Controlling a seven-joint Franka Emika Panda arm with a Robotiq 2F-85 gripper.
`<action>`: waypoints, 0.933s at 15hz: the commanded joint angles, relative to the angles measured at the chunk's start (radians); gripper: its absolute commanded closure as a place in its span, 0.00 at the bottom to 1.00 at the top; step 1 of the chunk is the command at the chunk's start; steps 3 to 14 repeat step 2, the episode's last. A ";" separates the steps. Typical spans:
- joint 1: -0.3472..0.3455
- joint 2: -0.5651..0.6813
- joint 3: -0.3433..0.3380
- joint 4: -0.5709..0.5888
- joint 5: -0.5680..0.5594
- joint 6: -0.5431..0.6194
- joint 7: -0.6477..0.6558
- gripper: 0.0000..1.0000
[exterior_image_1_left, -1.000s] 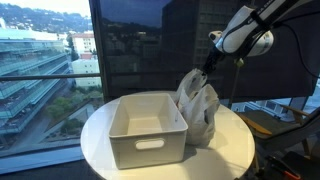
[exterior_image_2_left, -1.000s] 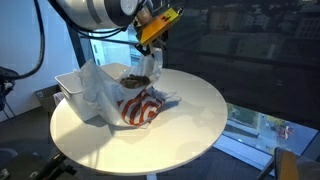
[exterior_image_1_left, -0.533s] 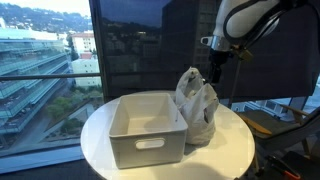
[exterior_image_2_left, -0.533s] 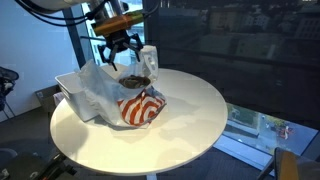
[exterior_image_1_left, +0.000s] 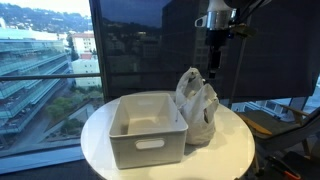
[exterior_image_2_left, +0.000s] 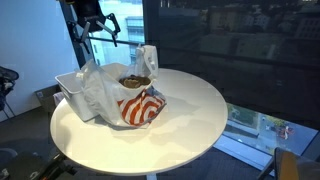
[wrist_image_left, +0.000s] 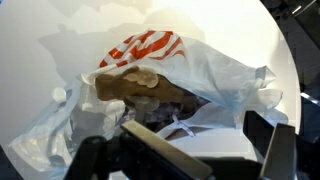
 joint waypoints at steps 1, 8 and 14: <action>0.013 0.028 -0.029 0.045 0.002 -0.063 0.038 0.00; 0.012 0.031 -0.034 0.044 0.005 -0.065 0.048 0.00; 0.012 0.031 -0.034 0.044 0.005 -0.065 0.048 0.00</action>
